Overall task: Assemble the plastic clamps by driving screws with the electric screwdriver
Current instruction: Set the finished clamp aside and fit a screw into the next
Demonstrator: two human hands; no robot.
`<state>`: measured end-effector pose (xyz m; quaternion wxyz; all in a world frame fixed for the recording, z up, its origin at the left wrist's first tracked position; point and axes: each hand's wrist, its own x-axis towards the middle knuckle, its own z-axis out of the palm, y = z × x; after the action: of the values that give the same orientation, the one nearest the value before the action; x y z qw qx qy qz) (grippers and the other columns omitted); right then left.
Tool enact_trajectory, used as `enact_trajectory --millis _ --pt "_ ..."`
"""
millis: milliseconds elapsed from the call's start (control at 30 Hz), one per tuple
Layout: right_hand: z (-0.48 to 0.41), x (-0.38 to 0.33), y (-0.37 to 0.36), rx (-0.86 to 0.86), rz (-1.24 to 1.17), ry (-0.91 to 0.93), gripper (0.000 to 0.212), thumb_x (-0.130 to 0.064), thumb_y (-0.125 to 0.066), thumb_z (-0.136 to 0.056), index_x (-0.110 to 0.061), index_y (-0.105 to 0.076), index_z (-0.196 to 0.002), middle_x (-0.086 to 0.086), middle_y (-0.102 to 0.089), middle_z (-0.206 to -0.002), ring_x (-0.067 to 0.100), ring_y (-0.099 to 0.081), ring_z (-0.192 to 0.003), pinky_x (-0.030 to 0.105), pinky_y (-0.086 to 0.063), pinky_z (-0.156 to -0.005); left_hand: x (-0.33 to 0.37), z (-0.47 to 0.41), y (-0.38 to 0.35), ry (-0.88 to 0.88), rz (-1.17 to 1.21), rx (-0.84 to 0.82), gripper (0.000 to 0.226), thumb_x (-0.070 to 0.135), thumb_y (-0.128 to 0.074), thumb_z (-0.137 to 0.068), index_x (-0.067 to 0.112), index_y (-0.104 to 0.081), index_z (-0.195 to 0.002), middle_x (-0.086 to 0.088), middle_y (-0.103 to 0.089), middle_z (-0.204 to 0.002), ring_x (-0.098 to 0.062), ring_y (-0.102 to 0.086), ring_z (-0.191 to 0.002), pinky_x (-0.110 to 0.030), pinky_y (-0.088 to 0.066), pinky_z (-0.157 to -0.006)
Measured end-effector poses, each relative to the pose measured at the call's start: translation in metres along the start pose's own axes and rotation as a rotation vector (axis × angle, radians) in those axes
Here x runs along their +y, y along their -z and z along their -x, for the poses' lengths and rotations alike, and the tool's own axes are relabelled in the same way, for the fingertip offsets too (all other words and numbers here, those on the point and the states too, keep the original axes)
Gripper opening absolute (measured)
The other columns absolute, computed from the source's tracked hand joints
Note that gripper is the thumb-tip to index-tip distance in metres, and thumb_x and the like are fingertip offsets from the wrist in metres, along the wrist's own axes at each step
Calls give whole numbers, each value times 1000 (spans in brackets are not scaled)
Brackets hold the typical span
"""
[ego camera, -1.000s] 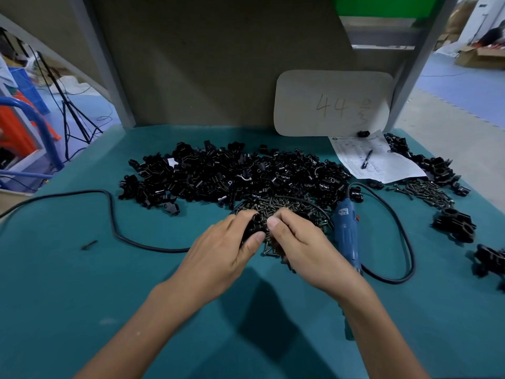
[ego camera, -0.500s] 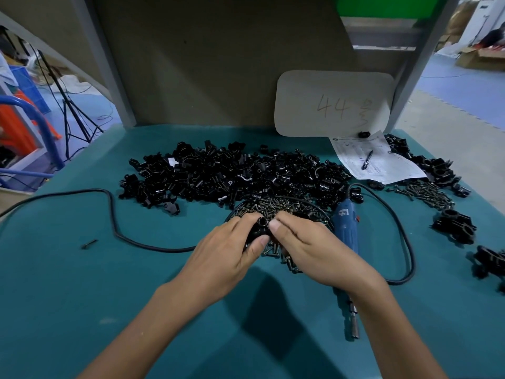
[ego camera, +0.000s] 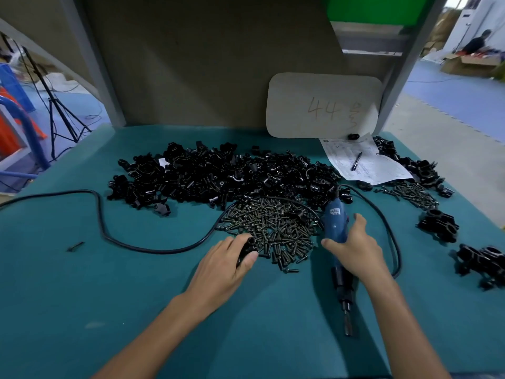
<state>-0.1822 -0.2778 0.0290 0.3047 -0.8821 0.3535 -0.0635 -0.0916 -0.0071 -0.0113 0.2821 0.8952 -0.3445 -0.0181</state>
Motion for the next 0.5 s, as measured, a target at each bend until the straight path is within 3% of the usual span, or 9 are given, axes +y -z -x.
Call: enact_trajectory --millis 67,133,200,300,367,500 --pt "-1 4 2 -38 -349 -74 80 -34 -70 -95 -9 -24 -156 8 -59 -115 29 -61 -100 44 -49 -88 -3 -6 0 -29 -27 11 59 71 -15 -98 35 -37 -140 15 -49 -107 -6 -46 -99 -28 -41 -81" --pt "0 2 3 -50 -807 -150 40 -26 -61 -100 -2 -53 -132 10 -62 -104 22 -61 -81 41 -52 -74 -5 -14 1 -44 -47 16 59 70 -16 -98 35 -37 -141 14 -49 -105 -6 -46 -98 -27 -40 -80" --pt "0 -4 4 -45 -1196 -240 19 -26 -57 -101 -8 -60 -105 10 -63 -87 20 -58 -65 36 -52 -62 -5 -22 0 -54 -73 3 59 67 -19 -99 33 -38 -143 13 -50 -106 -7 -48 -99 -26 -38 -79" --pt "-5 -14 -3 -78 -1648 -258 34 -38 -71 -90 -14 -51 -105 3 -63 -77 17 -61 -64 32 -58 -64 -7 -26 -5 -60 -91 -29 59 66 -20 -100 31 -37 -145 11 -53 -112 -9 -51 -103 -25 -39 -80" --pt "-12 -21 -11 -70 -1781 -248 45 -39 -78 -82 -15 -50 -106 2 -64 -79 14 -61 -65 28 -58 -63 -11 -26 -8 -61 -81 -31 59 67 -19 -101 32 -37 -144 10 -54 -115 -9 -52 -105 -28 -44 -83" --pt "-34 -37 -24 44 -1977 -253 29 -26 -81 -83 -17 -56 -94 -3 -61 -72 9 -57 -57 23 -54 -54 -16 -27 -10 -69 -108 -15 58 70 -16 -101 34 -37 -141 12 -53 -109 -8 -50 -99 -27 -41 -82"
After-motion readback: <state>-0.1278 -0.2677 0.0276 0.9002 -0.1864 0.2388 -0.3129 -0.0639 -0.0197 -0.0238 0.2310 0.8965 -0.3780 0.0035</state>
